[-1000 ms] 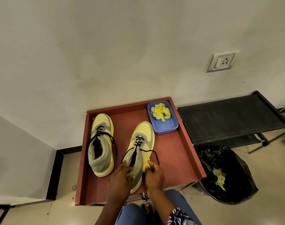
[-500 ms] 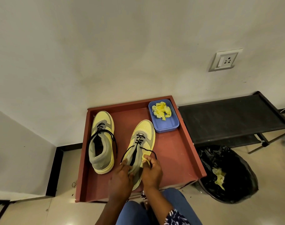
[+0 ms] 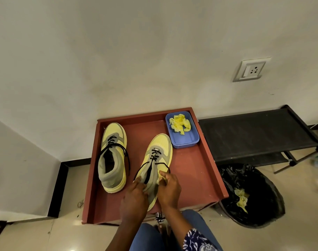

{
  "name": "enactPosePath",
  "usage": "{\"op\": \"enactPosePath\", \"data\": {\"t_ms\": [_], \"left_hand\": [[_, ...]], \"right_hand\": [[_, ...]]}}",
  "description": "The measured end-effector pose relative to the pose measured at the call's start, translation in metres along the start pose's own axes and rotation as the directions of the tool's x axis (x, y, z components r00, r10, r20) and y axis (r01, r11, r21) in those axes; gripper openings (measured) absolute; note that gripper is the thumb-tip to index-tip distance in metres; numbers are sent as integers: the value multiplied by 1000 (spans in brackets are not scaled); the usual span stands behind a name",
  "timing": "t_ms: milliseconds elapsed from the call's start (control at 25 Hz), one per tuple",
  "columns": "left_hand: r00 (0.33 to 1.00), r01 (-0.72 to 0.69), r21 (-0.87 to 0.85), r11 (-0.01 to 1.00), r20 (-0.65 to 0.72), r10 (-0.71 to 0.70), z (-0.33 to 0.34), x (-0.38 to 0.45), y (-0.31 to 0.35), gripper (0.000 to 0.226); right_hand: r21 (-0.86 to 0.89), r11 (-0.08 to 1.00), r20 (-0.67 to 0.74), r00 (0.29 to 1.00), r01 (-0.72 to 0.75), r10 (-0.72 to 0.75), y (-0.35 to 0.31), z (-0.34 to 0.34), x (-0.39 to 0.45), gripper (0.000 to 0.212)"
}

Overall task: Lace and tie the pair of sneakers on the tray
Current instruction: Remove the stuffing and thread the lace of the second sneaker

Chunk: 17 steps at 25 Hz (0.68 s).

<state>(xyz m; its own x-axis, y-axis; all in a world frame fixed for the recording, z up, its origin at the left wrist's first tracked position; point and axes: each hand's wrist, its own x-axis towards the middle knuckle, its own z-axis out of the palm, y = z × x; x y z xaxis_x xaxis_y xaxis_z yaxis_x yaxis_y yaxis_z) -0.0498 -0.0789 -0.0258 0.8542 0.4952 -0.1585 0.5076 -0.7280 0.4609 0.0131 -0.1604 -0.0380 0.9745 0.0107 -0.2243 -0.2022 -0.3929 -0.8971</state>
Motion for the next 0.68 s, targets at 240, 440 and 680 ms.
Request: {"op": "enactPosePath", "data": {"t_ms": [240,440,680], "left_hand": [[998,54,23,998,5,-55,2,1,7,34],[998,58,93,994,-21,-56,6,12,21,39],[990,-23,194,981,-129,49,10,3,28,18]], "right_hand": [[60,987,143,980,-148,138,19,-9,-27,29],[79,970,151,965,-228,215,16,-32,4,27],[128,972,9,980,-196,196,-11,-43,67,23]]}}
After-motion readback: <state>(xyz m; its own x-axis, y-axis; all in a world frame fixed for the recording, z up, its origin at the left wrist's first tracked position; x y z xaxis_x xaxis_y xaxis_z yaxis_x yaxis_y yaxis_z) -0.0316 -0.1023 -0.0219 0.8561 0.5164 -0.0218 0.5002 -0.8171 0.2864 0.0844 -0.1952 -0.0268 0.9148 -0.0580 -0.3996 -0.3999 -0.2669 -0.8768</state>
